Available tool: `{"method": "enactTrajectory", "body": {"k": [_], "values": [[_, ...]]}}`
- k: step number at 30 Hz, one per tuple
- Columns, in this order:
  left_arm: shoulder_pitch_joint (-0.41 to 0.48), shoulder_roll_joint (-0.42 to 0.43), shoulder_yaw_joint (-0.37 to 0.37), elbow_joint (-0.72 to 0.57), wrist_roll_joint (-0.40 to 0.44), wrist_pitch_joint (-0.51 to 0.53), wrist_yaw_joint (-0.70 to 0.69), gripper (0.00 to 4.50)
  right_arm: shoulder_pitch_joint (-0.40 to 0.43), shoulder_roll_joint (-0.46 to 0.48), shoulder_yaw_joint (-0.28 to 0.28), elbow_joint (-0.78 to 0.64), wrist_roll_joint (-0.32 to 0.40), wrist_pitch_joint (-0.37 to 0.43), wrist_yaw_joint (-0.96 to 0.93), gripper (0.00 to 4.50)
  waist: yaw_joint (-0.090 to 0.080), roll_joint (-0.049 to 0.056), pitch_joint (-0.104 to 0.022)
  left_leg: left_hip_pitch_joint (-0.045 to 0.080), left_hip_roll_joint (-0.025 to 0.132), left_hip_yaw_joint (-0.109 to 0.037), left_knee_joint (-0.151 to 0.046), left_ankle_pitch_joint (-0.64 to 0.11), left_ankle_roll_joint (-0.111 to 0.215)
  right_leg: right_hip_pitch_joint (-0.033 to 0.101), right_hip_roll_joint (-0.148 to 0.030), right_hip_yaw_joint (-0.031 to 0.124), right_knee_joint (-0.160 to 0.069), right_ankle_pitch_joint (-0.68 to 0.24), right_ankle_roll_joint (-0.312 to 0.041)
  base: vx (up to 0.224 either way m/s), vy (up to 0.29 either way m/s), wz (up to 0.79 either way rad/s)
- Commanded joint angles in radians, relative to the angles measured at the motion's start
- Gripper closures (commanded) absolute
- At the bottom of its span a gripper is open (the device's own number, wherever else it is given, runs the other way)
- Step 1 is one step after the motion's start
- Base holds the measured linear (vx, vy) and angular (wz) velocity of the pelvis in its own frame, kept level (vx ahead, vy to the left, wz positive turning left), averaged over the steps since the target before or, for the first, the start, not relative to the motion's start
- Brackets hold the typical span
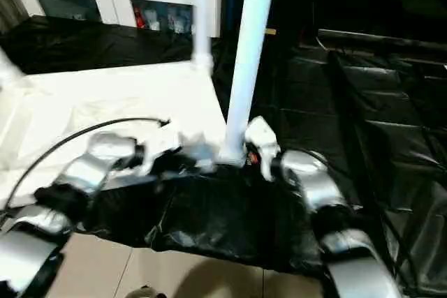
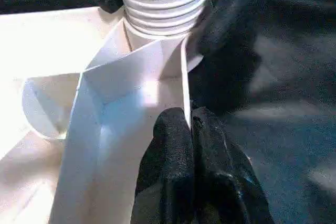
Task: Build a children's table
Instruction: Rotate leg to tighten
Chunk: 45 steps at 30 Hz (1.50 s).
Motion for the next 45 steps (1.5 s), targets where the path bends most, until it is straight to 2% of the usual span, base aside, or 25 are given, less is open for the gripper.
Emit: {"method": "enactTrajectory", "body": {"k": [1,2,4,5,9,10,15,19,20,21,22,24,25,26,28,29,31,34,35,37,38,39,42,44,45], "values": [[0.008,-0.005,-0.025,-0.056,-0.031,-0.031,-0.071,4.5,0.018,0.003,0.053,-0.034,0.011,0.023,0.08,0.88,0.001,-0.003,-0.064,0.007,0.05,-0.011,-0.071,-0.179,0.061,0.054,-0.094,0.053,-0.071,-0.168,-0.233,0.0,0.0,0.0],[0.013,0.002,-0.026,-0.062,-0.035,-0.029,-0.086,4.5,0.021,-0.002,0.057,-0.048,0.015,0.025,0.094,0.92,0.001,-0.006,-0.064,0.005,0.05,-0.011,-0.071,-0.177,0.062,0.055,-0.094,0.053,-0.07,-0.17,-0.232,0.0,0.0,0.0],[0.022,0.015,-0.027,-0.074,-0.037,-0.031,-0.107,4.5,0.028,-0.01,0.066,-0.071,0.019,0.032,0.12,1.18,0.002,-0.004,-0.064,0.006,0.051,-0.011,-0.071,-0.167,0.064,0.054,-0.093,0.053,-0.069,-0.166,-0.228,0.0,0.0,0.0],[0.025,0.022,-0.027,-0.077,-0.037,-0.028,-0.118,4.5,0.029,-0.013,0.07,-0.077,0.02,0.031,0.133,1.18,0.001,-0.009,-0.065,0.004,0.05,-0.01,-0.071,-0.161,0.067,0.055,-0.092,0.053,-0.068,-0.16,-0.228,0.0,0.0,0.0],[0.032,0.036,-0.021,-0.082,-0.043,-0.018,-0.137,4.5,0.033,-0.008,0.07,-0.09,0.03,0.041,0.158,1.45,0.003,-0.008,-0.065,0.005,0.05,-0.01,-0.07,-0.151,0.068,0.051,-0.093,0.053,-0.068,-0.161,-0.227,0.0,0.0,0.0],[0.032,0.037,-0.018,-0.082,-0.044,-0.016,-0.135,4.5,0.034,-0.006,0.071,-0.09,0.028,0.042,0.159,1.65,0.002,-0.009,-0.064,0.006,0.05,-0.01,-0.071,-0.152,0.066,0.051,-0.093,0.053,-0.068,-0.163,-0.226,0.0,0.0,0.0],[0.032,0.04,-0.008,-0.088,-0.048,-0.007,-0.122,4.5,0.028,0.005,0.066,-0.078,0.023,0.047,0.143,1.71,0.003,-0.009,-0.064,0.004,0.049,-0.01,-0.07,-0.146,0.061,0.052,-0.095,0.053,-0.068,-0.175,-0.219,0.0,0.0,0.0],[0.031,0.022,0.011,-0.089,-0.042,0.011,-0.052,4.5,0.019,0.052,0.035,-0.051,0.008,0.054,0.012,1.74,0.001,-0.008,-0.063,0.005,0.048,-0.01,-0.071,-0.155,0.056,0.05,-0.094,0.053,-0.07,-0.189,-0.215,0.0,0.0,0.0],[0.031,0.022,0.011,-0.089,-0.042,0.011,-0.052,4.5,0.019,0.052,0.035,-0.051,0.008,0.054,0.012,1.74,-0.001,-0.008,-0.062,0.007,0.048,-0.011,-0.073,-0.16,0.046,0.048,-0.095,0.053,-0.071,-0.202,-0.214,0.0,0.0,0.0],[0.024,0.006,0.018,-0.081,-0.03,0.023,0.007,4.5,0.013,0.078,0.019,-0.029,-0.004,0.062,-0.071,1.74,-0.002,-0.009,-0.061,0.007,0.047,-0.011,-0.074,-0.17,0.042,0.048,-0.095,0.054,-0.074,-0.22,-0.211,0.0,0.0,0.0],[0.017,-0.009,0.023,-0.073,-0.019,0.034,0.059,4.5,0.006,0.102,0.003,-0.008,-0.012,0.069,-0.145,1.74,-0.009,-0.009,-0.058,0.009,0.046,-0.014,-0.078,-0.191,0.021,0.046,-0.097,0.054,-0.079,-0.278,-0.198,0.0,0.0,0.0],[0.0,-0.048,0.037,-0.058,-0.004,0.071,0.167,4.5,-0.013,0.156,-0.037,0.038,-0.011,0.093,-0.295,1.74,-0.013,-0.016,-0.06,0.01,0.045,-0.014,-0.078,-0.19,0.015,0.047,-0.096,0.055,-0.08,-0.296,-0.187,0.0,0.0,0.0],[-0.001,-0.051,0.038,-0.057,-0.003,0.073,0.174,4.5,-0.015,0.16,-0.04,0.042,-0.011,0.095,-0.306,1.74,-0.017,-0.015,-0.058,0.011,0.043,-0.014,-0.078,-0.187,0.011,0.044,-0.097,0.057,-0.082,-0.304,-0.184,0.0,0.0,0.0],[-0.021,-0.085,0.042,-0.042,0.017,0.11,0.265,4.5,-0.038,0.205,-0.063,0.087,-0.013,0.11,-0.417,1.75,-0.019,-0.022,-0.061,0.009,0.044,-0.015,-0.078,-0.176,0.011,0.049,-0.097,0.056,-0.081,-0.297,-0.179,0.0,0.0,0.0],[-0.043,-0.125,0.047,-0.022,0.037,0.151,0.369,4.5,-0.066,0.252,-0.08,0.136,-0.021,0.118,-0.535,1.75,-0.027,-0.025,-0.061,0.008,0.042,-0.014,-0.078,-0.158,0.011,0.047,-0.094,0.055,-0.077,-0.256,-0.187,0.0,0.0,0.0],[-0.043,-0.125,0.047,-0.022,0.037,0.151,0.369,4.5,-0.066,0.252,-0.08,0.136,-0.021,0.118,-0.535,1.75,-0.026,-0.022,-0.063,0.009,0.042,-0.014,-0.076,-0.149,0.011,0.047,-0.095,0.057,-0.074,-0.241,-0.19,0.0,0.0,0.0],[-0.059,-0.157,0.05,0.0,0.047,0.166,0.443,4.5,-0.09,0.283,-0.082,0.176,-0.033,0.105,-0.611,1.75,-0.025,-0.023,-0.065,0.006,0.041,-0.012,-0.074,-0.128,0.022,0.05,-0.094,0.057,-0.071,-0.188,-0.197,0.0,0.0,0.0],[-0.064,-0.2,0.038,0.012,0.074,0.154,0.497,4.5,-0.118,0.327,-0.093,0.221,-0.056,0.039,-0.677,1.75,-0.023,-0.023,-0.068,0.004,0.038,-0.01,-0.07,-0.09,0.041,0.054,-0.094,0.057,-0.063,-0.1,-0.215,0.0,0.0,0.0],[-0.063,-0.2,0.037,0.011,0.075,0.154,0.497,4.5,-0.119,0.328,-0.094,0.222,-0.055,0.037,-0.678,1.19,-0.022,-0.023,-0.068,0.004,0.039,-0.01,-0.07,-0.091,0.044,0.055,-0.096,0.056,-0.063,-0.098,-0.216,0.0,0.0,0.0],[-0.057,-0.2,0.034,-0.001,0.072,0.147,0.478,4.5,-0.132,0.333,-0.125,0.223,-0.026,0.028,-0.667,1.05,-0.022,-0.017,-0.067,0.003,0.039,-0.011,-0.07,-0.099,0.052,0.056,-0.095,0.056,-0.064,-0.101,-0.216,0.0,0.0,0.0],[-0.055,-0.198,0.033,-0.004,0.07,0.144,0.471,4.5,-0.136,0.332,-0.129,0.223,-0.02,0.027,-0.662,0.98,-0.023,-0.02,-0.066,0.004,0.039,-0.01,-0.071,-0.114,0.054,0.055,-0.095,0.057,-0.067,-0.111,-0.215,0.0,0.0,0.0],[-0.051,-0.191,0.031,-0.009,0.068,0.142,0.457,4.5,-0.138,0.323,-0.13,0.219,-0.018,0.024,-0.649,0.84,-0.022,-0.008,-0.066,0.005,0.04,-0.012,-0.071,-0.12,0.051,0.054,-0.096,0.057,-0.067,-0.117,-0.217,0.0,0.0,0.0],[-0.037,-0.162,0.027,-0.027,0.053,0.126,0.392,4.5,-0.138,0.282,-0.115,0.197,-0.023,0.012,-0.589,0.6,-0.025,-0.013,-0.067,0.005,0.04,-0.011,-0.071,-0.13,0.05,0.057,-0.092,0.056,-0.065,-0.104,-0.223,0.0,0.0,0.0],[-0.023,-0.124,0.021,-0.06,0.033,0.108,0.293,4.5,-0.125,0.227,-0.093,0.178,-0.026,0.006,-0.458,0.6,-0.025,-0.016,-0.071,0.002,0.04,-0.011,-0.067,-0.094,0.067,0.061,-0.093,0.055,-0.056,-0.036,-0.239,0.0,0.0,0.0],[-0.023,-0.124,0.021,-0.06,0.033,0.107,0.292,4.5,-0.125,0.227,-0.093,0.178,-0.026,0.006,-0.458,0.6,-0.023,-0.018,-0.072,0.001,0.04,-0.011,-0.065,-0.076,0.082,0.064,-0.093,0.054,-0.052,-0.005,-0.249,0.0,0.0,0.0]]}}
